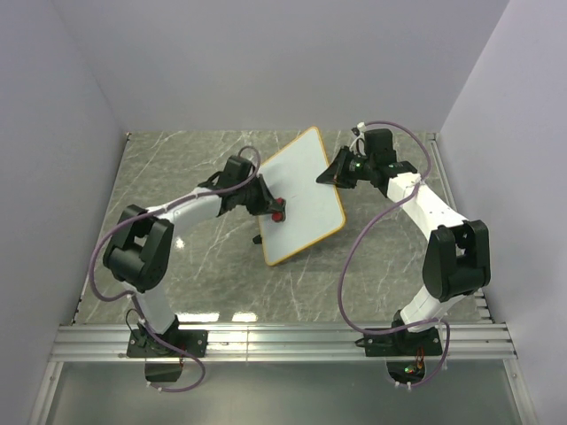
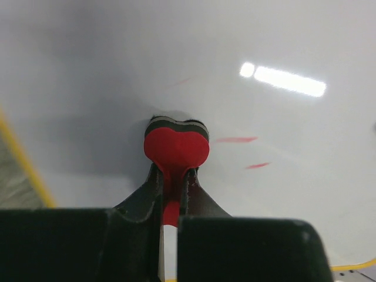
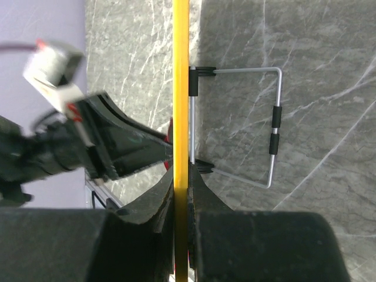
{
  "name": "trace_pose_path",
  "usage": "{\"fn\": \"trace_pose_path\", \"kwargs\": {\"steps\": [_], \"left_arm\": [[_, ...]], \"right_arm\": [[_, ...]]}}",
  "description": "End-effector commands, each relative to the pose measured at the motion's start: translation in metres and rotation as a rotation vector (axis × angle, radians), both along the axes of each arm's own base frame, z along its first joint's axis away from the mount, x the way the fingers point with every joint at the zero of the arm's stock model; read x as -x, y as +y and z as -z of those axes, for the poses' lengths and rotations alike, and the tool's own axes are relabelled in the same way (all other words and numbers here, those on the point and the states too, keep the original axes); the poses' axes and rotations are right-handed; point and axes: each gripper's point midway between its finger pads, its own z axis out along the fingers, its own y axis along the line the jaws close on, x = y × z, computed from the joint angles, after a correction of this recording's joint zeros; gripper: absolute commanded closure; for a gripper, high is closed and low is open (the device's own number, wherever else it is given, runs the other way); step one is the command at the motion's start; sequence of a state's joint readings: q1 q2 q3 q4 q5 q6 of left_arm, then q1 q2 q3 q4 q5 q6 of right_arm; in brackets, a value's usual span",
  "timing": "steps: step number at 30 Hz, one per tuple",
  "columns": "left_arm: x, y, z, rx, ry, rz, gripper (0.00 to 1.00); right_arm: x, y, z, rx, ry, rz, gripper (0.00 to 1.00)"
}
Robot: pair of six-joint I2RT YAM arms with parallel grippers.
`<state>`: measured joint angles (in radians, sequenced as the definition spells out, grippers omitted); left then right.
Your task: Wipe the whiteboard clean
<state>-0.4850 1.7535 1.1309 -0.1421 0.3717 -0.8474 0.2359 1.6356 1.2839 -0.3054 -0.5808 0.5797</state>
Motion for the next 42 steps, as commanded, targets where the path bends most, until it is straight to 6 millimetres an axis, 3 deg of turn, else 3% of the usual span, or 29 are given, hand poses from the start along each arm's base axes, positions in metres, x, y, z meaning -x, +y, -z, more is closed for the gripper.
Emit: {"fn": "trace_pose_path", "kwargs": {"steps": [1, 2, 4, 5, 8, 10, 16, 17, 23, 27, 29, 32, 37, 40, 42], "left_arm": [[-0.010, -0.047, -0.043, 0.051, -0.085, 0.122, 1.00], [-0.019, -0.060, -0.068, 0.086, -0.130, 0.138, 1.00], [-0.018, -0.081, -0.077, 0.110, -0.130, 0.181, 1.00], [-0.021, -0.091, -0.094, 0.123, -0.150, 0.195, 1.00], [-0.012, -0.114, -0.099, 0.128, -0.153, 0.239, 1.00], [-0.006, -0.114, -0.089, 0.120, -0.130, 0.239, 1.00], [-0.005, -0.078, -0.047, 0.044, -0.062, 0.170, 1.00], [-0.001, -0.067, -0.029, 0.006, -0.039, 0.154, 1.00], [0.019, -0.018, 0.030, -0.165, 0.048, 0.098, 1.00], [0.011, 0.015, 0.052, -0.195, 0.107, 0.014, 1.00], [0.000, 0.025, 0.046, -0.209, 0.098, -0.011, 1.00], [-0.015, 0.027, 0.013, -0.217, 0.031, -0.025, 1.00], [-0.044, 0.027, -0.075, -0.184, -0.134, -0.051, 1.00], [-0.049, 0.020, -0.093, -0.168, -0.164, -0.030, 1.00], [-0.046, 0.009, -0.080, -0.151, -0.136, 0.000, 1.00]], "right_arm": [[0.015, 0.024, -0.006, -0.028, -0.022, -0.108, 1.00], [0.016, 0.024, -0.005, -0.025, -0.022, -0.110, 1.00], [0.017, 0.023, -0.003, -0.020, -0.019, -0.111, 1.00], [0.016, 0.022, -0.004, -0.015, -0.024, -0.112, 1.00], [0.015, 0.021, -0.005, -0.008, -0.027, -0.112, 1.00], [0.014, 0.021, -0.007, -0.011, -0.031, -0.111, 1.00], [0.009, 0.015, -0.009, -0.017, -0.035, -0.097, 1.00], [0.008, 0.012, -0.008, -0.019, -0.032, -0.091, 1.00], [0.006, 0.005, -0.009, -0.027, -0.032, -0.072, 1.00], [0.006, 0.005, -0.008, -0.036, -0.030, -0.069, 1.00], [0.006, 0.004, -0.009, -0.037, -0.032, -0.067, 1.00], [0.005, 0.004, -0.012, -0.034, -0.041, -0.065, 1.00], [0.003, 0.004, -0.016, -0.043, -0.048, -0.056, 1.00], [0.001, 0.004, -0.016, -0.051, -0.052, -0.048, 1.00], [0.000, 0.005, -0.015, -0.058, -0.052, -0.043, 1.00]]}}
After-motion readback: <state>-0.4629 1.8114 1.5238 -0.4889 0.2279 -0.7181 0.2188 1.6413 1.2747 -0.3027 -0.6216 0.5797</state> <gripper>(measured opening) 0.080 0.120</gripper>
